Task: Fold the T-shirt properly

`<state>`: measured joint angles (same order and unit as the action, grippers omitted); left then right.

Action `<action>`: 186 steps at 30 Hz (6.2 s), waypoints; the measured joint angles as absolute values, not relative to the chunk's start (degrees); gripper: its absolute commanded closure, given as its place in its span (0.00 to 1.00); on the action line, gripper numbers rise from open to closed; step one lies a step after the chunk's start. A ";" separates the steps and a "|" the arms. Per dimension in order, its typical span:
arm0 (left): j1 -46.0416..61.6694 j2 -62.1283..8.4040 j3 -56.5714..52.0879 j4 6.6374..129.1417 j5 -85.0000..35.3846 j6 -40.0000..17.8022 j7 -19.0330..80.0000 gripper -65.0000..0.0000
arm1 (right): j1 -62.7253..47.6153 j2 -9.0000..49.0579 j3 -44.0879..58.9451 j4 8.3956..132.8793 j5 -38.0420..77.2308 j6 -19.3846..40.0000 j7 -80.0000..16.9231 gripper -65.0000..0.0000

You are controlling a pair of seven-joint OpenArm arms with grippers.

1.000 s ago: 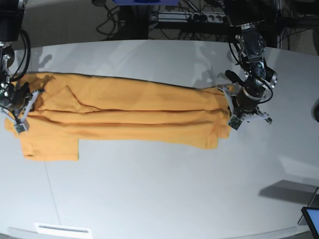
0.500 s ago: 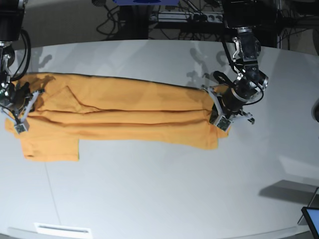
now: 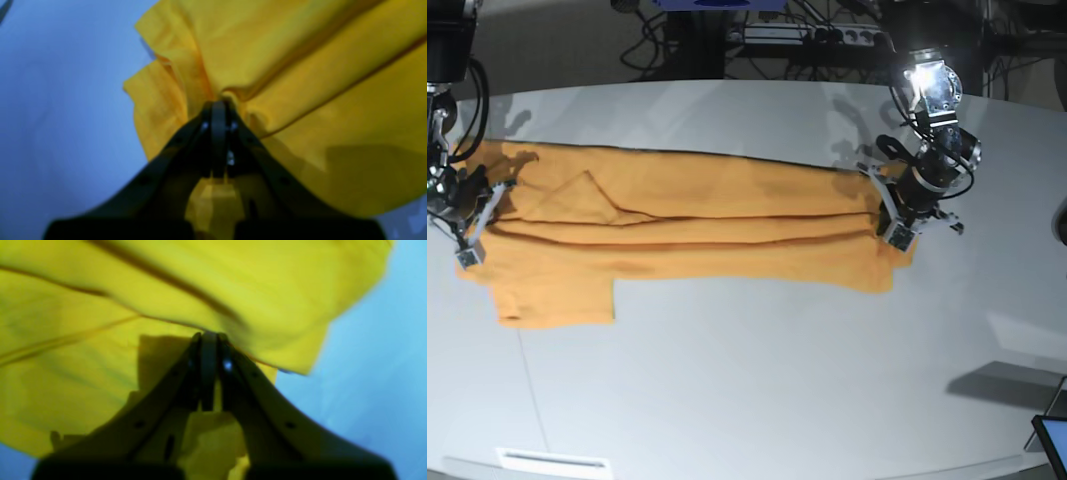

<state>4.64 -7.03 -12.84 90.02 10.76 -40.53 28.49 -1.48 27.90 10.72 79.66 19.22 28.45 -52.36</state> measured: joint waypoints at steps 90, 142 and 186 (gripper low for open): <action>-2.37 -13.52 -17.69 97.69 13.15 -40.56 36.95 0.67 | 32.93 31.20 -13.10 46.39 18.52 29.28 -37.82 0.62; -0.93 -13.78 -17.63 97.76 13.10 -40.58 36.91 0.67 | 35.68 28.56 -13.65 35.73 18.55 29.23 -31.35 1.00; -0.93 -13.80 -17.63 97.73 13.10 -40.58 36.91 0.67 | 38.06 28.97 -13.50 32.64 19.11 29.10 -30.98 0.17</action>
<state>-0.93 -13.80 -17.63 97.73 13.10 -40.58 36.91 38.06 28.97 -13.50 32.64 19.11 29.10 -30.98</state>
